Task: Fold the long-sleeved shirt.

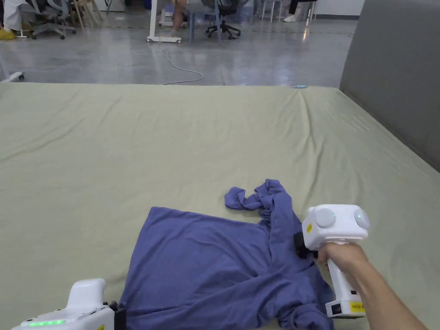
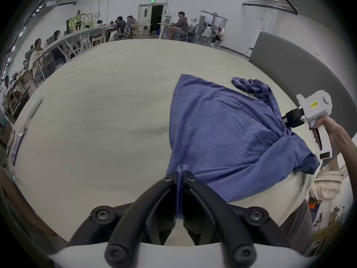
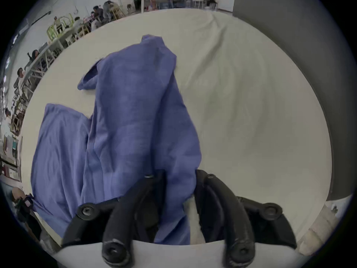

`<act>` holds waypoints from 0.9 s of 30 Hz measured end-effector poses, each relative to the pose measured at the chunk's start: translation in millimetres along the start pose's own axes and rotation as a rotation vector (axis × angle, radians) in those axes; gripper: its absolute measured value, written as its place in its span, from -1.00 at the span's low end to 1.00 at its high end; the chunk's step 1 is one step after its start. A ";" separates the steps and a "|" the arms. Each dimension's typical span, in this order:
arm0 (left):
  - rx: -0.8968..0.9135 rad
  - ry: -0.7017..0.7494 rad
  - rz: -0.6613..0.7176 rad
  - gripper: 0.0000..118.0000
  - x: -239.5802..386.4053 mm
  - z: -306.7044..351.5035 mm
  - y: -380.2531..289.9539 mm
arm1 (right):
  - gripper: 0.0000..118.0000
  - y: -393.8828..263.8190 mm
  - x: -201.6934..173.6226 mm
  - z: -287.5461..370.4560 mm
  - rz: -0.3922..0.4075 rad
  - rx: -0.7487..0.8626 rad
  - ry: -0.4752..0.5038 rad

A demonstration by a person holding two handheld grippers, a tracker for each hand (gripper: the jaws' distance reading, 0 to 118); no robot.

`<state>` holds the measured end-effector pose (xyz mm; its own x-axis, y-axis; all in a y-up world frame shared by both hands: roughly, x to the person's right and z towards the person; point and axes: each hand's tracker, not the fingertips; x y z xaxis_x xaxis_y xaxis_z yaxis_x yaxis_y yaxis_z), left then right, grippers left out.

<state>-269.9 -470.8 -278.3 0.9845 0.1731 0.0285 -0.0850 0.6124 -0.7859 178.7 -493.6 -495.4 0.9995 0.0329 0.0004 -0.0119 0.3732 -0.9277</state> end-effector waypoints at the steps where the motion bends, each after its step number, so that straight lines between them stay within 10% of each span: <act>1: -0.001 -0.002 -0.003 -1.00 -1.6 -3.3 0.1 | -0.67 -0.6 -1.0 3.5 0.021 0.008 0.006; 2: -0.002 0.001 -0.006 -1.00 -4.3 -8.9 -0.1 | -1.00 0.0 -0.8 6.7 0.016 0.007 0.005; 12: 0.257 -0.103 0.030 -1.00 -3.5 42.6 72.7 | -1.00 6.0 34.5 146.2 -0.093 0.413 0.115; 27: 0.602 -0.221 0.031 -1.00 49.5 152.0 425.5 | -1.00 211.3 58.9 375.4 -0.037 0.785 0.096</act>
<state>-280.7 -84.4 -517.5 0.9306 0.3137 0.1883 -0.2479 0.9192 -0.3060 223.6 -64.7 -551.2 0.9975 -0.0588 -0.0395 0.0386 0.9189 -0.3926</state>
